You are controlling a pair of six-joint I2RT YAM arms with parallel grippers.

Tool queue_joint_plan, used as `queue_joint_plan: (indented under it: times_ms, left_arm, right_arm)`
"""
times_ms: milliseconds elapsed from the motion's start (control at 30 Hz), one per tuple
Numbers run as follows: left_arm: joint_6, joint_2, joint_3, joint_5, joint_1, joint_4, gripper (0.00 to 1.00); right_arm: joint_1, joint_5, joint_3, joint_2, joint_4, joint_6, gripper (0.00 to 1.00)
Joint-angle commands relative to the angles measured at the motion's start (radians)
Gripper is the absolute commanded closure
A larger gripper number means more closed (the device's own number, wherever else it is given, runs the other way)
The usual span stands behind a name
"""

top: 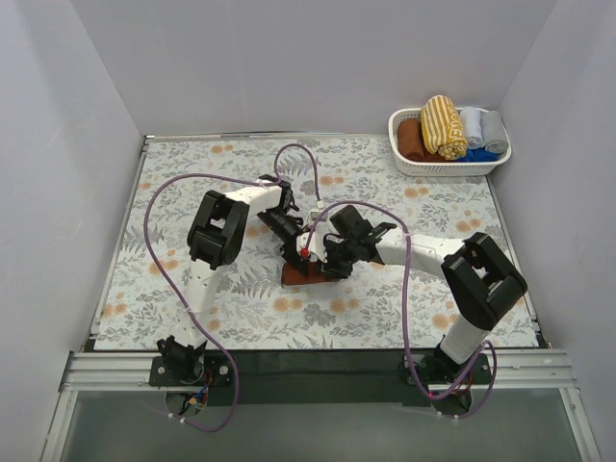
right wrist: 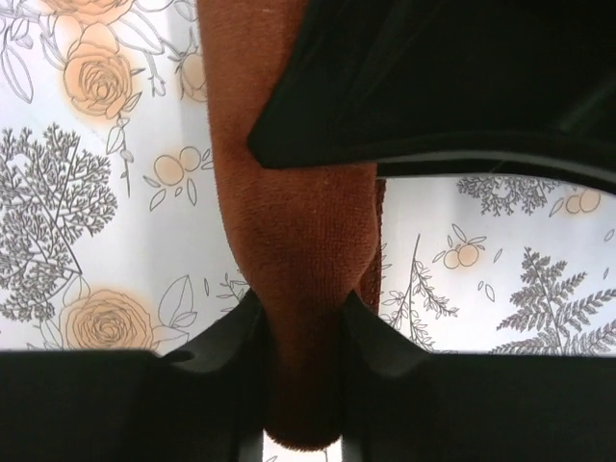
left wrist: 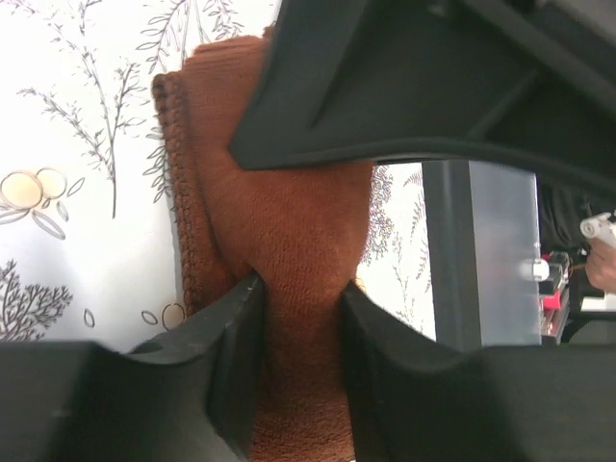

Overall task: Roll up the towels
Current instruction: Roll the towel

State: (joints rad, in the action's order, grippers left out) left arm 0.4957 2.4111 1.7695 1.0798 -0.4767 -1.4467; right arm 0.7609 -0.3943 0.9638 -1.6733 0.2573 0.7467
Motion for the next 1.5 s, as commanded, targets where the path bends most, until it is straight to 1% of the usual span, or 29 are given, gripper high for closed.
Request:
queue_joint_plan:
  times_ms: [0,33,67,133,167,200,233,367,400,467,500,533,567,600,633,700,733,867,933,1033,1300,1467]
  left_arm:
    - [-0.003,0.010,-0.067,-0.205,0.004,0.212,0.68]
    - [-0.014,-0.028,-0.097,-0.204,0.010,0.230,0.63]
    - [-0.035,-0.055,-0.114,-0.195,0.016,0.270,0.62]
    - [-0.046,-0.104,-0.172,-0.182,0.039,0.316,0.59]
    - [-0.055,-0.163,-0.192,-0.167,0.050,0.331,0.57]
    - [-0.054,-0.190,-0.209,-0.156,0.061,0.339,0.56]
    - [-0.054,-0.222,-0.241,-0.146,0.085,0.354,0.54]
    - [-0.091,-0.355,-0.310,-0.121,0.157,0.425,0.53]
    - [-0.106,-0.415,-0.330,-0.121,0.171,0.446,0.53]
    - [-0.135,-0.481,-0.369,-0.126,0.204,0.520,0.52]
    - [-0.141,-0.551,-0.425,-0.136,0.207,0.551,0.52]
    - [-0.146,-0.593,-0.455,-0.156,0.207,0.581,0.51]
    - [-0.149,-0.630,-0.493,-0.162,0.204,0.645,0.50]
    - [-0.160,-0.664,-0.557,-0.173,0.202,0.685,0.48]
    - [-0.167,-0.732,-0.594,-0.207,0.193,0.722,0.48]
    - [-0.166,-0.791,-0.684,-0.263,0.167,0.822,0.47]
    - [-0.163,-0.835,-0.708,-0.323,0.135,0.853,0.47]
    - [-0.132,-0.921,-0.814,-0.453,0.027,0.998,0.47]
    - [-0.123,-0.935,-0.852,-0.501,-0.035,1.040,0.47]
    - [-0.120,-0.932,-0.869,-0.546,-0.088,1.095,0.46]
    - [-0.103,-0.876,-0.907,-0.632,-0.132,1.180,0.49]
    - [-0.062,-0.853,-0.926,-0.594,-0.143,1.171,0.51]
  right_arm:
    - [0.005,-0.024,-0.013,-0.019,0.025,0.031,0.79]
    - [0.006,-0.032,-0.017,-0.017,0.030,0.031,0.93]
    - [0.003,-0.040,-0.020,-0.010,0.046,0.033,0.98]
    - [-0.009,-0.073,-0.011,-0.011,0.088,0.025,0.99]
    - [-0.018,-0.090,-0.004,-0.025,0.109,0.020,0.99]
    - [-0.040,-0.110,0.016,-0.035,0.129,0.019,0.99]
    - [-0.054,-0.153,0.027,-0.048,0.175,0.016,0.99]
    - [-0.121,-0.242,0.093,-0.144,0.273,0.002,0.99]
    - [-0.145,-0.259,0.104,-0.158,0.289,-0.003,0.99]
    - [-0.164,-0.305,0.144,-0.196,0.333,-0.009,0.99]
    - [-0.179,-0.319,0.157,-0.209,0.347,-0.009,0.99]
    - [-0.184,-0.339,0.182,-0.223,0.370,-0.012,0.99]
    - [-0.189,-0.348,0.191,-0.244,0.379,-0.015,0.99]
    - [-0.199,-0.360,0.205,-0.258,0.388,-0.018,0.99]
    - [-0.204,-0.379,0.219,-0.272,0.416,-0.017,0.99]
    - [-0.216,-0.402,0.263,-0.316,0.447,-0.018,0.99]
    - [-0.222,-0.428,0.276,-0.330,0.468,-0.018,0.99]
    - [-0.248,-0.482,0.332,-0.399,0.525,-0.012,0.99]
    - [-0.261,-0.495,0.349,-0.411,0.537,-0.009,0.99]
    - [-0.267,-0.497,0.358,-0.421,0.546,-0.006,0.99]
    - [-0.267,-0.497,0.363,-0.424,0.554,-0.001,0.99]
    - [-0.270,-0.492,0.372,-0.436,0.556,-0.007,0.99]
